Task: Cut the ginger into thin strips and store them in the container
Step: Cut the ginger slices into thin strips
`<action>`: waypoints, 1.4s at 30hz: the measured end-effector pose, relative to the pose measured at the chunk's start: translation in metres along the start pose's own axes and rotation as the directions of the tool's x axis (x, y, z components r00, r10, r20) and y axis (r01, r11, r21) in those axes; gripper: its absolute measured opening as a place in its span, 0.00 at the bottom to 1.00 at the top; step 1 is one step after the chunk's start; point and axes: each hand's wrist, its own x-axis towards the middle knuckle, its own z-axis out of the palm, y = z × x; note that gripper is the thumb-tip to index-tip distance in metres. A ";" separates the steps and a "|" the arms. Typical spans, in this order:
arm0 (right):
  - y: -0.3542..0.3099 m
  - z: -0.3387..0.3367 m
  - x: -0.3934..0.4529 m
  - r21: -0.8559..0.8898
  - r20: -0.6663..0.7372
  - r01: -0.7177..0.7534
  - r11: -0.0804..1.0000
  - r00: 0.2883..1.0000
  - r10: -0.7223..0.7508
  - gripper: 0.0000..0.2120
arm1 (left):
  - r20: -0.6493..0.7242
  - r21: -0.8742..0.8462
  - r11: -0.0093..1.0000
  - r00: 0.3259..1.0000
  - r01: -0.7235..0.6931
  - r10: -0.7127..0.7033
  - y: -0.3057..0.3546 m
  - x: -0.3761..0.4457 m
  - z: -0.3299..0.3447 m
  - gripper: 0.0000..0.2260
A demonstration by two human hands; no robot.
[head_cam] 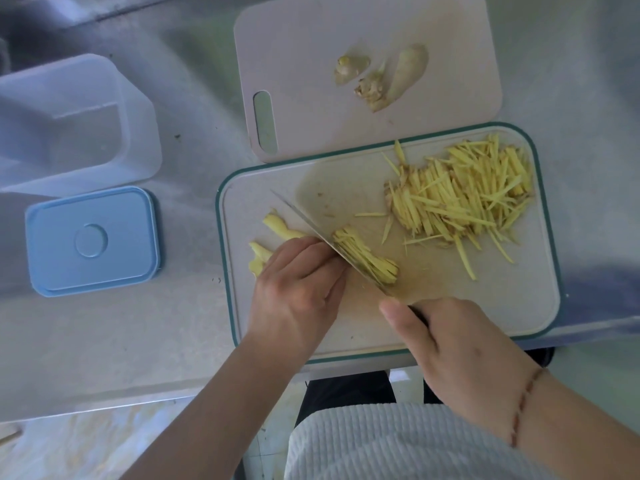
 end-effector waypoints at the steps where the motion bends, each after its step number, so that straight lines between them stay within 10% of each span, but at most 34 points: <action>1: -0.003 -0.001 0.003 0.016 0.005 0.015 1.000 1.000 -0.015 0.32 | 0.004 0.000 1.000 1.000 -0.001 0.001 0.000 0.001 -0.001 0.05; 42: 0.000 0.004 -0.020 0.082 -0.037 -0.033 0.996 0.999 0.036 0.33 | 0.062 0.057 0.994 0.994 -0.091 0.087 -0.006 0.005 -0.007 0.04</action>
